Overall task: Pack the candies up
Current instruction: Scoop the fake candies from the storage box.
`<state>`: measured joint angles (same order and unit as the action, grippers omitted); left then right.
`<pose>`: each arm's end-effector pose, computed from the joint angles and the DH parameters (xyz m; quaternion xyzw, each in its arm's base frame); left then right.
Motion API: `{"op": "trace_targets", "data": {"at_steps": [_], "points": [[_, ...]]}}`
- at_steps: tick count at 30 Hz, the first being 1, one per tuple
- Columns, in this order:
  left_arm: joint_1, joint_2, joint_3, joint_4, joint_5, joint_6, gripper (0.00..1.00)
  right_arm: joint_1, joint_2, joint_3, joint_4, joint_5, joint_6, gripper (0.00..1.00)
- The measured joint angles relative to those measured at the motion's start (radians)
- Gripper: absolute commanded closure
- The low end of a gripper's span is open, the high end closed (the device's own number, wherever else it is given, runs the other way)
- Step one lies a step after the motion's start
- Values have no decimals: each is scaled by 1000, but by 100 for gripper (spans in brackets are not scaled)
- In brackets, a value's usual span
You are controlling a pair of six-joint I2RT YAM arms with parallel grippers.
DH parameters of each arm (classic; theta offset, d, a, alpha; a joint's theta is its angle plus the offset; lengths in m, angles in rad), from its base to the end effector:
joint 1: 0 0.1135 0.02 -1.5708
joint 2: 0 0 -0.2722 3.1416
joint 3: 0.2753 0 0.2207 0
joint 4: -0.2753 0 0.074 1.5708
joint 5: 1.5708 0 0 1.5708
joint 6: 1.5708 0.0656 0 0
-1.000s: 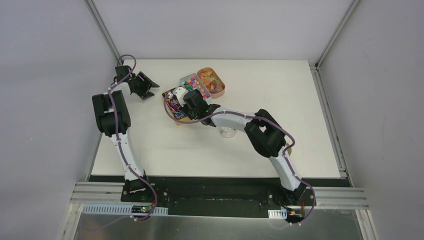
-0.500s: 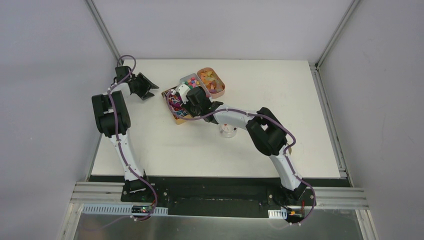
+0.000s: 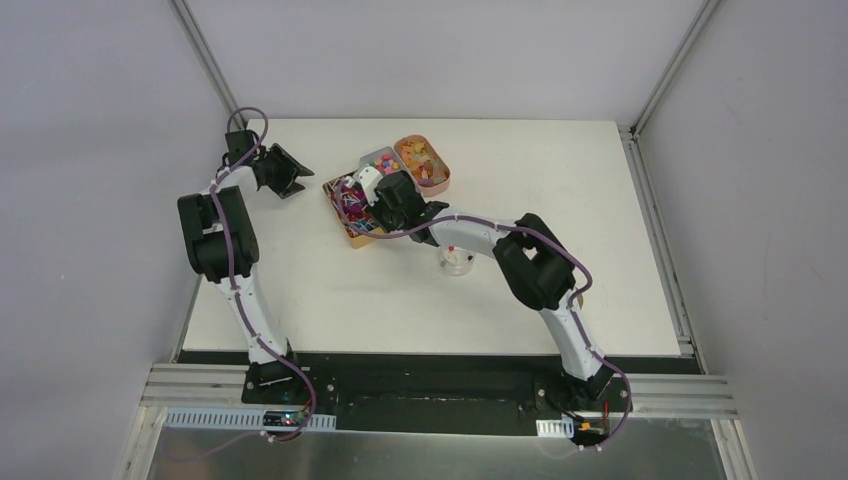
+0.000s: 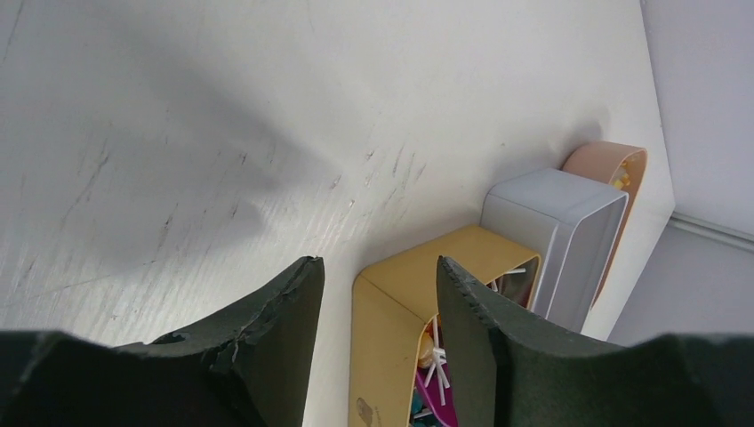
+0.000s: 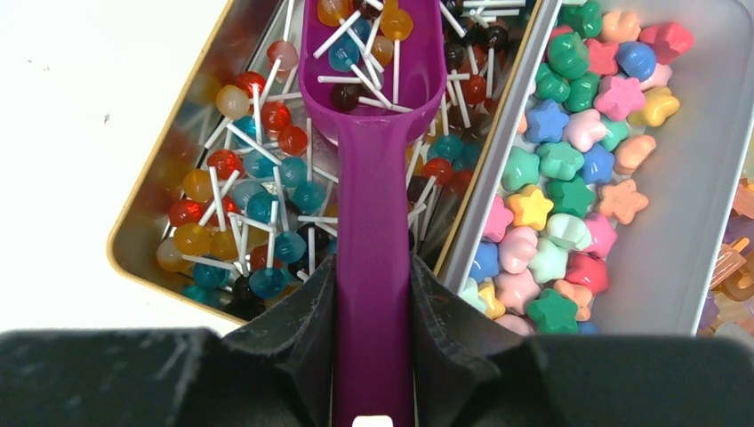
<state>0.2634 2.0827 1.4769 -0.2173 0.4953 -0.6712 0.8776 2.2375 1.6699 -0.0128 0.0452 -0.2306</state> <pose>0.4442 0.0875 0.1826 -0.3266 0.8461 -0.2952 0.3005 0.3322 0.3953 0.1873 -0.4537 0.7537 0.1322 0.4568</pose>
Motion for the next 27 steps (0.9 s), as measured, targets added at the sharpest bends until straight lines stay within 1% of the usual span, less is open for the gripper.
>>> {"op": "trace_targets", "data": {"at_steps": [9,15,18,27], "points": [[0,-39,-37,-3,-19,0,49,-5,-15,-16,14,-7,-1,100],[5,-79,-64,-2,-23,1,49,-8,-61,-57,16,0,-2,100],[7,-90,-80,-1,-23,1,52,-8,-81,-77,17,0,-2,100],[13,-127,-137,-4,-22,3,52,-8,-171,-168,46,-9,-3,100]]}}
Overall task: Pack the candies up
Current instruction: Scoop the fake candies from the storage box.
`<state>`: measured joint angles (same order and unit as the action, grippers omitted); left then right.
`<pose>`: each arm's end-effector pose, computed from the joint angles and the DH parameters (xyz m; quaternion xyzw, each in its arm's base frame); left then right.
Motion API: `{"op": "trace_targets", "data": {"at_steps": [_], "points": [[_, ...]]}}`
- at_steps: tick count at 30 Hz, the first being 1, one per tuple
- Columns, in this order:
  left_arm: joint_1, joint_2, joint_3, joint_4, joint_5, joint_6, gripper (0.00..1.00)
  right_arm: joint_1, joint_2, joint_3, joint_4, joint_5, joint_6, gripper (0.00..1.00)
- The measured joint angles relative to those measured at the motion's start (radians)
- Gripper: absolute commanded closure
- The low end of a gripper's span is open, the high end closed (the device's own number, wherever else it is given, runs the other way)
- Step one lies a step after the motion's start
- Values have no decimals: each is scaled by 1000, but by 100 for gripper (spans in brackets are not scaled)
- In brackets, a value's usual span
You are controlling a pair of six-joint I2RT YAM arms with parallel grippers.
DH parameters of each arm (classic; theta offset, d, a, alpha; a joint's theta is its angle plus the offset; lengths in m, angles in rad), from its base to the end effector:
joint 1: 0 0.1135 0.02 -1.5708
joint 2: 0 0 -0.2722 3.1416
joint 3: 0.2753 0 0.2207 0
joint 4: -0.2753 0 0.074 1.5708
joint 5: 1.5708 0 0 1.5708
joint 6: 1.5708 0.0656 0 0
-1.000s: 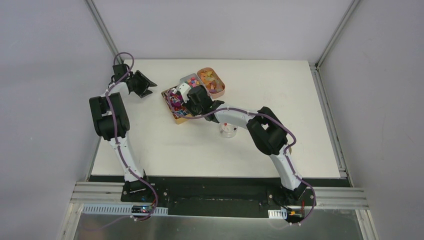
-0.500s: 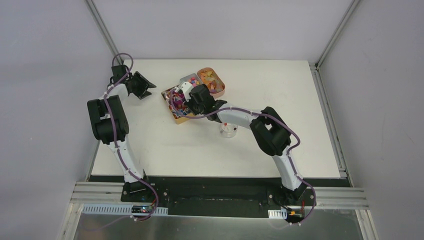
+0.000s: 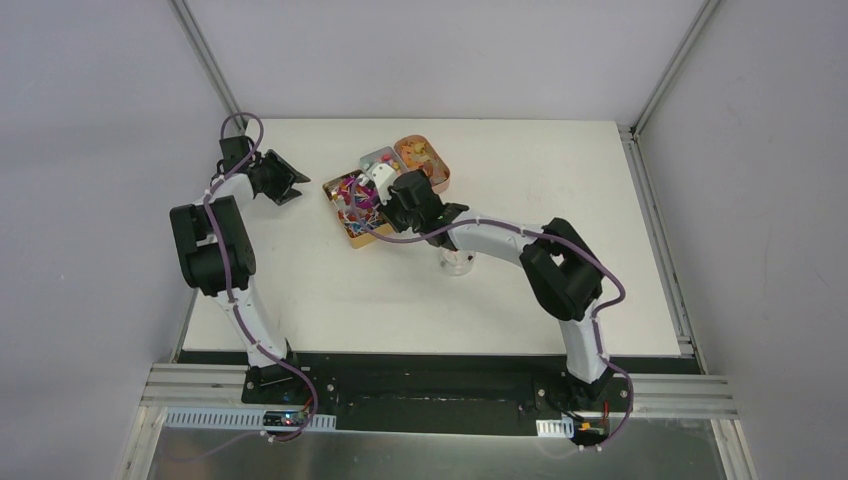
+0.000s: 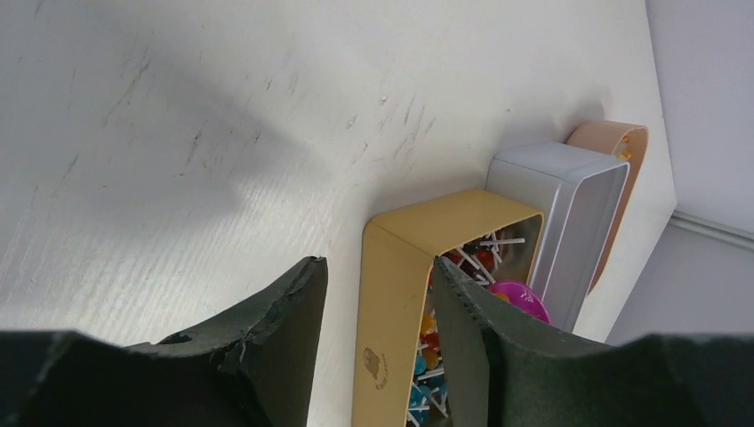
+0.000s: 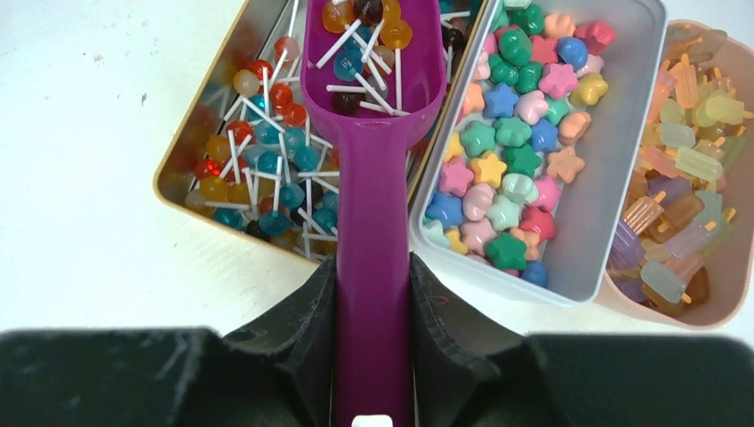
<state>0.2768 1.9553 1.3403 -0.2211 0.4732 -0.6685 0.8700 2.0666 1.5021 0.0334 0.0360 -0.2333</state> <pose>0.4112 0.0857 0.1940 -0.3381 0.8461 -0.2825 0.2999 0.3122 0.3664 0.2193 -0.4472 0.7437 0.1406 0.4766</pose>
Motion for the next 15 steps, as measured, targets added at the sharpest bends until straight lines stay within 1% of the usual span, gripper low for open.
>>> {"op": "trace_targets", "data": {"at_steps": [5,15], "points": [[0,-25,-22,2,0,1,48,0,-62,-85,45,-4,3,100],[-2,-103,-121,23,8,1,49,0,-200,-230,127,-12,5,100]]}}
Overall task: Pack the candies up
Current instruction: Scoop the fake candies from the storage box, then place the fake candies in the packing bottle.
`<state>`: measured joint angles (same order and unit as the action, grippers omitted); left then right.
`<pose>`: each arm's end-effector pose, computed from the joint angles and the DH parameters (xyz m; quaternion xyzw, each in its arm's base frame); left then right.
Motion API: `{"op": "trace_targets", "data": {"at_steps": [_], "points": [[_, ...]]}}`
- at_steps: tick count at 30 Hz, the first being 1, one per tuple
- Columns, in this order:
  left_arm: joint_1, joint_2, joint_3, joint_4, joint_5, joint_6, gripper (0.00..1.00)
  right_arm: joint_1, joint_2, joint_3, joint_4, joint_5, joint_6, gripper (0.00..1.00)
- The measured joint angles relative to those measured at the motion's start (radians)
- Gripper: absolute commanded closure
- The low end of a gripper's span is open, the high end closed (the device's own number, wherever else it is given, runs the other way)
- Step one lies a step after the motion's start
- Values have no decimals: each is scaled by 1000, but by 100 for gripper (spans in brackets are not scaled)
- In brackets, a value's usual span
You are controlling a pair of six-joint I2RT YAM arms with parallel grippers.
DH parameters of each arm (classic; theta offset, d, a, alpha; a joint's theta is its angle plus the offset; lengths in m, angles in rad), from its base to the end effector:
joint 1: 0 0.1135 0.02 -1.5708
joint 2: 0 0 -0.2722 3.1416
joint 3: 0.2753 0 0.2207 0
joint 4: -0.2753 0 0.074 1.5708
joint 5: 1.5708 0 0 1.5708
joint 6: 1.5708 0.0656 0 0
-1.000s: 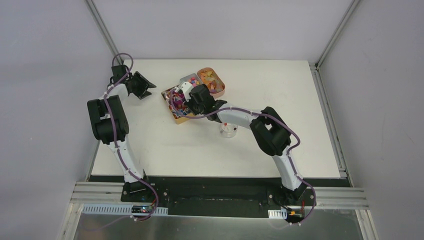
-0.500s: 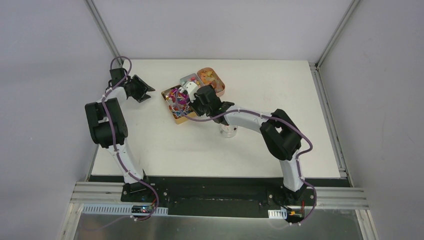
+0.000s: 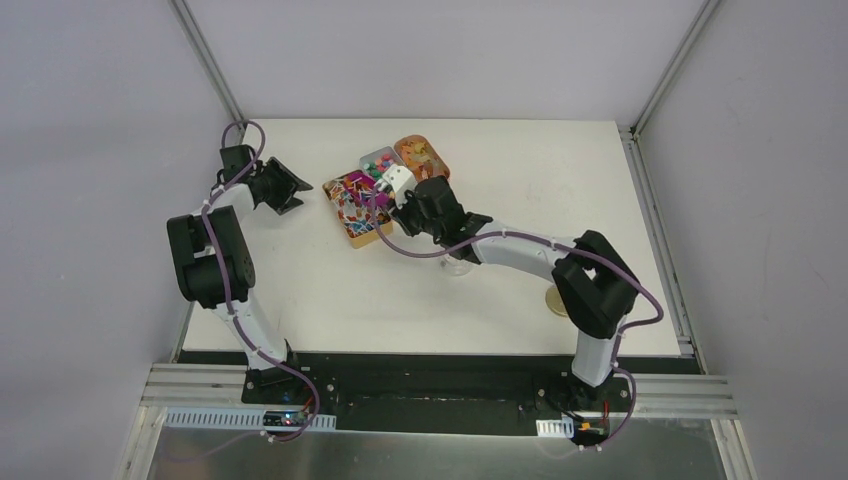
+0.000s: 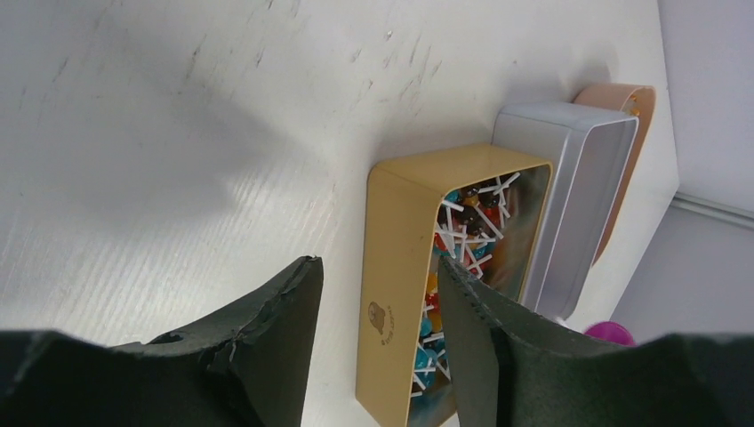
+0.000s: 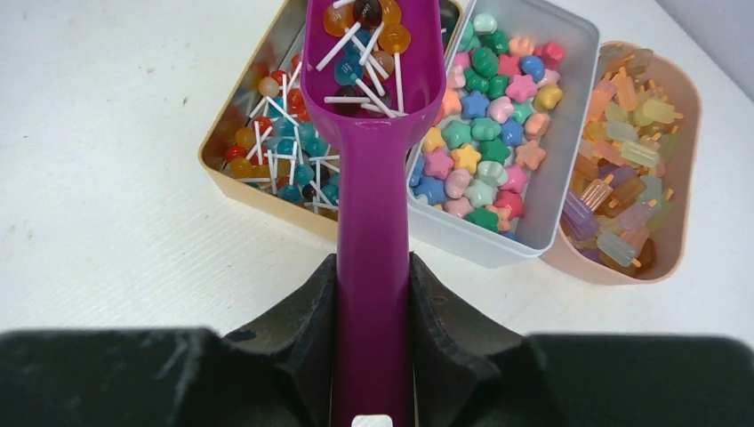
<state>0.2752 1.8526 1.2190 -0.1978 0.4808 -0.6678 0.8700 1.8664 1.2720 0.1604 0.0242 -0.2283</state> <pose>0.3850 0.0772 0.1999 -0.3347 0.8459 -0.2862 0.3009 0.2820 0.3318 0.2460 -0.4343 0.7222 0.1601 0.5140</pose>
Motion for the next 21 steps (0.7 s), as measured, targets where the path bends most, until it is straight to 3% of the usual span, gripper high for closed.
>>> {"op": "trace_targets", "data": {"at_steps": [21], "points": [[-70,-56,-168,30,0,-2,58,-24,-436,-258,-2,29,-44,100]]}}
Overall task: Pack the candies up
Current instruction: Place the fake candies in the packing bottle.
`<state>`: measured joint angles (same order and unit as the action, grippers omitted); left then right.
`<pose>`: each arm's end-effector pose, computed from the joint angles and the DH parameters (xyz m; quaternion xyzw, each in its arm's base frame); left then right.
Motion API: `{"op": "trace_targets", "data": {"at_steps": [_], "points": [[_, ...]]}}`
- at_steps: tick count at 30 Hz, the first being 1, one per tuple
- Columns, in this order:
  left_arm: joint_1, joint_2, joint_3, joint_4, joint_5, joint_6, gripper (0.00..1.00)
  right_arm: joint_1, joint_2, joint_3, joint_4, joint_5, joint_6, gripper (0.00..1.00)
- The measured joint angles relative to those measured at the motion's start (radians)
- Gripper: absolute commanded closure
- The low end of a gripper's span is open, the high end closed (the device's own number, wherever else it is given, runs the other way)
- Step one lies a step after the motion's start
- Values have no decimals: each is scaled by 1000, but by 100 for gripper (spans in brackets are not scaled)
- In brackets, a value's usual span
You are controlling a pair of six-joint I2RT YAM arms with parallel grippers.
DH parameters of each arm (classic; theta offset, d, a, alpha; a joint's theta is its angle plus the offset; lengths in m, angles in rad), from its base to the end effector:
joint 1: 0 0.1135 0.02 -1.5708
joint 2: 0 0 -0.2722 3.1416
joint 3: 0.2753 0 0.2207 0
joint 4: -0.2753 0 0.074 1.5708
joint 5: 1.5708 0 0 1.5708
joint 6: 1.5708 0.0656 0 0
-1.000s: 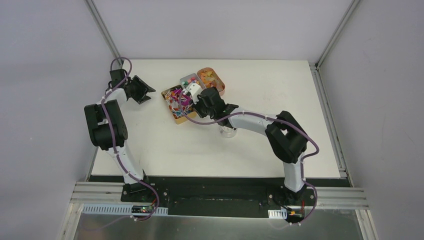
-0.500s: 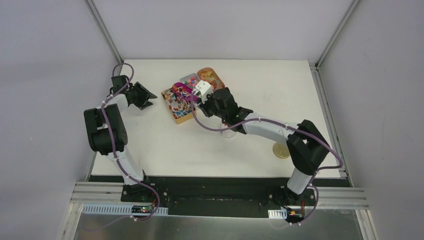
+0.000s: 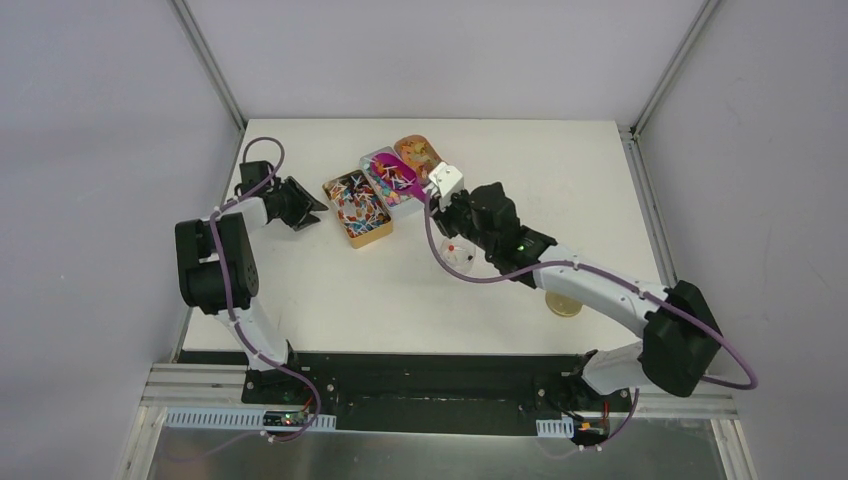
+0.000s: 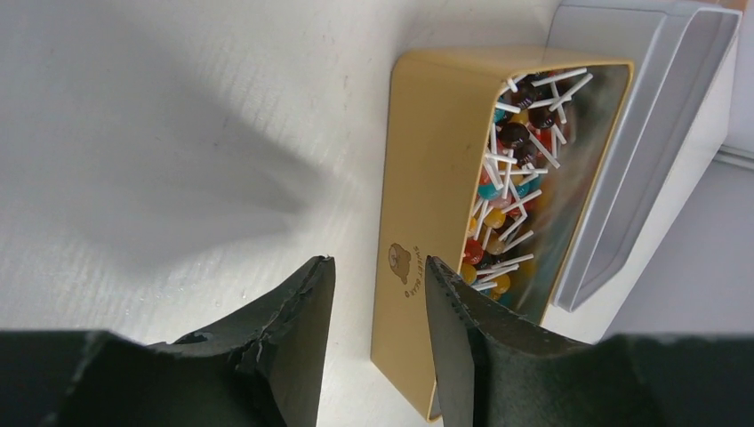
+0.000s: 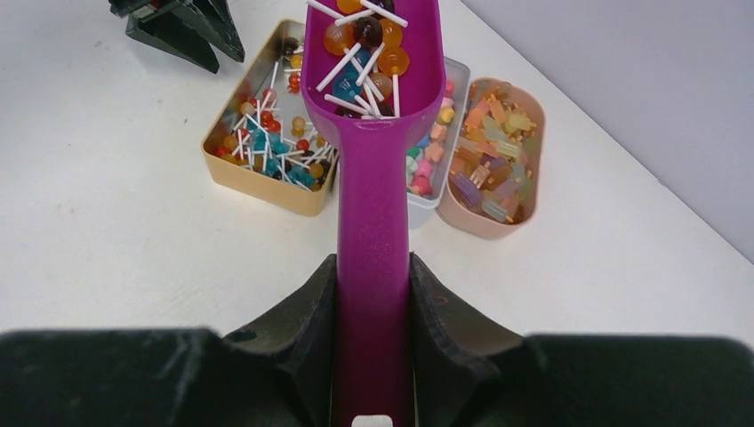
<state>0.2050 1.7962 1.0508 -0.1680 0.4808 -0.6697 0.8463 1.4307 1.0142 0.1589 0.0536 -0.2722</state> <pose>0.3570 0.0432 0.1742 -0.3197 0.8653 -0.2915 0.2532 0.2249 0.2488 0.3164 -0.4062 0.6798 0.1524 0.5913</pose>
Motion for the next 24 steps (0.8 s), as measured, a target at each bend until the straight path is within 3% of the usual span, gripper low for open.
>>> {"op": "trace_targets", "data": {"at_steps": [7,14,24], "points": [[-39,-67,-79,15,0,-3,58,-3,-160,-86,-105,53,-18,100],[-50,-121,-134,37,23,-22,52,-3,-349,-164,-249,111,-23,100],[-69,-264,-188,34,26,-6,44,-3,-497,-175,-448,151,-18,100]]}}
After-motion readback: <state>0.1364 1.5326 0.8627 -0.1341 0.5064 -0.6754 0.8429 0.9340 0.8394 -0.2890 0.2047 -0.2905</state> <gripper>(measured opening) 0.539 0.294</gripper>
